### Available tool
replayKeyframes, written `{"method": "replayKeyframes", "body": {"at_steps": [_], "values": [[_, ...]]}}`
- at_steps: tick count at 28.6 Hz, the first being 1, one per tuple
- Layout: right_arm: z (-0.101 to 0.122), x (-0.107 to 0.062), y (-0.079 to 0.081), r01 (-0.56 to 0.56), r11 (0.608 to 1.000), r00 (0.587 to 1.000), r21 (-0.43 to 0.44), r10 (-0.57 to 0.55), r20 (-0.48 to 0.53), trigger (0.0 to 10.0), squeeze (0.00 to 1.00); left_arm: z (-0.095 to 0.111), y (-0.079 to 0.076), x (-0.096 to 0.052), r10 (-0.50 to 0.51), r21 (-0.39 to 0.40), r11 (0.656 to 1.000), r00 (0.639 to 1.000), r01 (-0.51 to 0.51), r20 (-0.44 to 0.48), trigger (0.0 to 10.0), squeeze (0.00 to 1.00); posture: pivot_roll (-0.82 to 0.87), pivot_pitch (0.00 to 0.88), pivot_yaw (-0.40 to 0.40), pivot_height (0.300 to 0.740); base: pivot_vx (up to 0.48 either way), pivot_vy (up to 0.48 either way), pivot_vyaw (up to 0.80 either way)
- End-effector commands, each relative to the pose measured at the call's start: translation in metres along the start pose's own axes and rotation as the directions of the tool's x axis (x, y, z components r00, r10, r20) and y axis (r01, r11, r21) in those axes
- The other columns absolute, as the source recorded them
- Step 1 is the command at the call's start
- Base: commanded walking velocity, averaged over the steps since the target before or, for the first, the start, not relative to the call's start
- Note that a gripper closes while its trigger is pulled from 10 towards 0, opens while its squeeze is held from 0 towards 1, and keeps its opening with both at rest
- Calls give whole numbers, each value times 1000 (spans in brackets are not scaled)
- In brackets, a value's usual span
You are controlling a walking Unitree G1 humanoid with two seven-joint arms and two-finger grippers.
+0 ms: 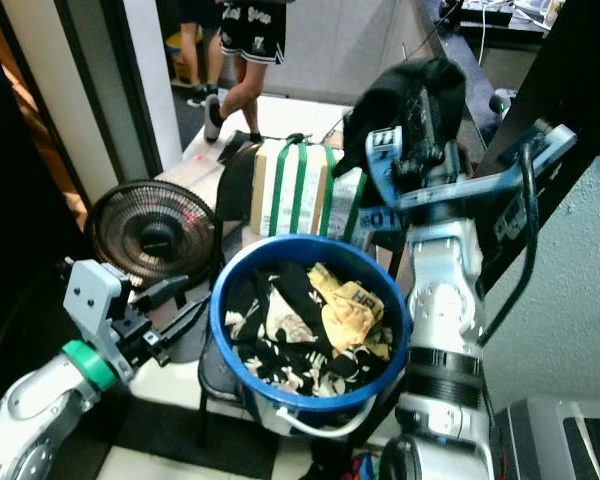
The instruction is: Clothes washing
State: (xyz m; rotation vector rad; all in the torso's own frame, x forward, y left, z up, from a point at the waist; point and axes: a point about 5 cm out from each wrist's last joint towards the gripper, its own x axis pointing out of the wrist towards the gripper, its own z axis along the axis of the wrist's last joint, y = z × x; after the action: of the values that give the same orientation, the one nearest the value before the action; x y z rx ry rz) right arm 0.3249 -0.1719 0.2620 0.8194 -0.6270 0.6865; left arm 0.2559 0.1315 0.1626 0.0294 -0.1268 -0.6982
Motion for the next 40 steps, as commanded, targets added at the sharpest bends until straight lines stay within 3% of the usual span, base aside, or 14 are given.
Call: {"method": "replayKeyframes", "body": {"at_steps": [1,2,3,4,6,8,10,11,12,16,21,40], "values": [[-8,-2,15,-115,992,991,48,118,-68,0,0,-1,-4,0,-23,14,1000,1000,24,-17,10000,0,129,0,53,740,0,0,0],[-21,-7,23,-170,985,968,12,169,-187,0,0,0,-4,1,-29,19,999,999,30,-17,10000,0,123,0,61,740,0,0,0],[-21,-7,23,-170,985,968,12,169,-187,0,0,0,-4,1,-29,19,999,999,30,-17,10000,0,123,0,61,740,0,0,0],[-35,-11,29,-195,980,941,-44,174,-290,0,0,2,-4,3,-25,25,999,1000,25,-13,10000,0,123,0,61,740,0,0,0],[-44,-14,32,-212,974,921,-81,171,-349,0,0,4,-3,4,-20,29,999,1000,20,-10,10000,0,123,0,61,740,0,0,0],[-51,-15,34,-196,974,920,-110,145,-363,0,0,6,0,6,8,23,1000,1000,-8,-1,10000,0,119,0,64,740,0,0,0],[-53,-13,30,-55,990,965,-129,20,-260,0,0,13,6,11,69,-21,997,997,-69,39,10000,0,121,0,64,740,0,0,0],[-52,-13,28,-11,990,972,-138,-22,-234,8667,0,16,9,12,88,-38,996,994,-85,59,10000,0,120,0,64,740,0,0,0],[-51,-13,27,9,990,974,-142,-41,-221,10000,0,18,10,11,95,-44,995,993,-92,72,10000,0,120,0,64,740,0,0,0],[-49,-15,26,22,988,973,-151,-56,-224,10000,0,20,11,11,96,-43,995,992,-93,81,10000,0,120,0,64,740,0,0,0],[-45,-22,13,112,973,966,-203,-154,-206,10000,0,23,6,12,88,-31,996,992,-85,88,10000,0,127,0,57,740,0,0,-800],[-54,-37,17,86,986,960,-141,-120,-252,10000,0,22,0,13,32,-22,999,997,-30,64,10000,0,127,0,71,740,0,0,-800]]}}
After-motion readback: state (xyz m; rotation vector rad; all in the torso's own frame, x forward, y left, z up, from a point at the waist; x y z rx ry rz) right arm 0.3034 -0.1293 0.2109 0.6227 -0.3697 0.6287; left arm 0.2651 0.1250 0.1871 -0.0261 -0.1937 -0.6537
